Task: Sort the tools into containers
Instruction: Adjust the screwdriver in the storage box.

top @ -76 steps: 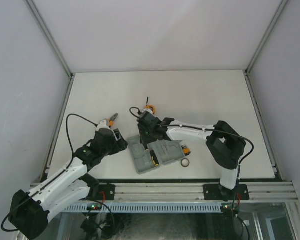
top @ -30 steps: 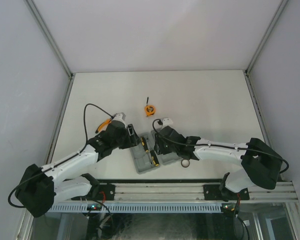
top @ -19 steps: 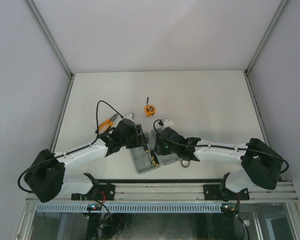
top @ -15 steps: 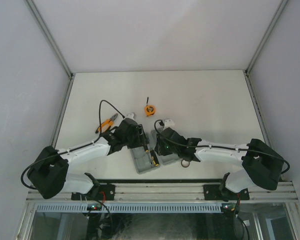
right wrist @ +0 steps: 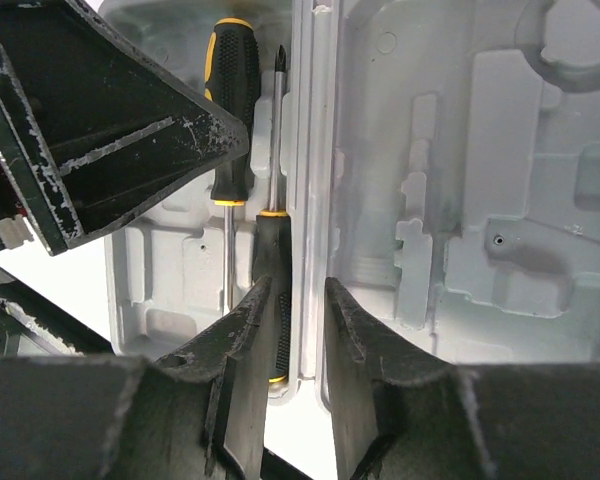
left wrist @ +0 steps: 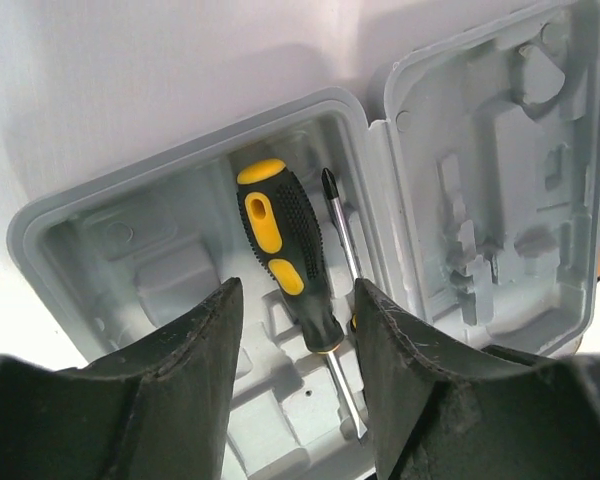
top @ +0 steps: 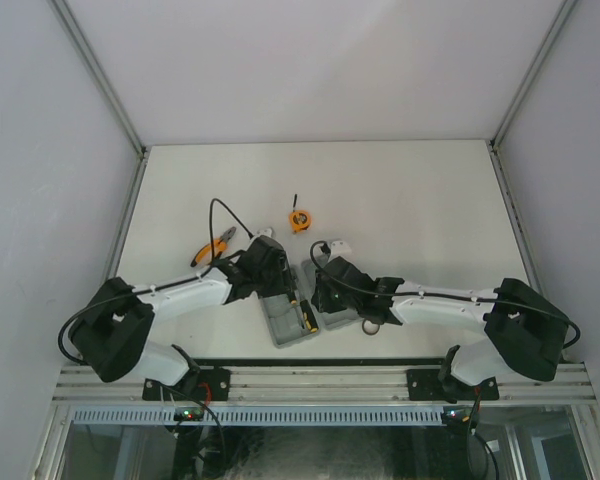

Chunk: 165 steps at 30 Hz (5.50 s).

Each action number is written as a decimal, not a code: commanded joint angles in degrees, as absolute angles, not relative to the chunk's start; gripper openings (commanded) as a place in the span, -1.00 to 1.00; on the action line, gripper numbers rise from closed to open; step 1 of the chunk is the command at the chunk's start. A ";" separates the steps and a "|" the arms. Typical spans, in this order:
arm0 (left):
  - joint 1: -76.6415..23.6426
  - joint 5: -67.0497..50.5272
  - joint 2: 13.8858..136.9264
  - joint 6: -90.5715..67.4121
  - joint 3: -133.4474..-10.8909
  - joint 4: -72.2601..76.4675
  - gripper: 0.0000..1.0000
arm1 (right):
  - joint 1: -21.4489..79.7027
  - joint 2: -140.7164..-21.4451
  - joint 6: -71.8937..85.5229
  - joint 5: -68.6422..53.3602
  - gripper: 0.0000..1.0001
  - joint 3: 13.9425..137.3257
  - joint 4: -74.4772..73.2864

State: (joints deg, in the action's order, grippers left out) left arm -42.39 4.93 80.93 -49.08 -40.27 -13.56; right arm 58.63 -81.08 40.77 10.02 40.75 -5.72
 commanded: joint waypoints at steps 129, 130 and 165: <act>-41.97 8.14 87.97 -49.92 -46.65 -14.76 -0.23 | 61.30 -77.10 43.42 15.91 -0.49 40.53 -9.22; -41.93 8.03 87.71 -49.92 -46.73 -14.77 -0.24 | 61.27 -77.12 43.42 15.95 -0.49 40.60 -9.30; -39.64 4.83 83.76 -56.40 -42.77 -9.94 -0.30 | 61.26 -77.63 43.68 15.99 -0.50 40.53 -9.64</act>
State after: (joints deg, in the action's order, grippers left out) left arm -39.94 5.76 83.94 -53.82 -44.07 -13.78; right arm 60.77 -77.82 42.89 14.76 40.64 -10.13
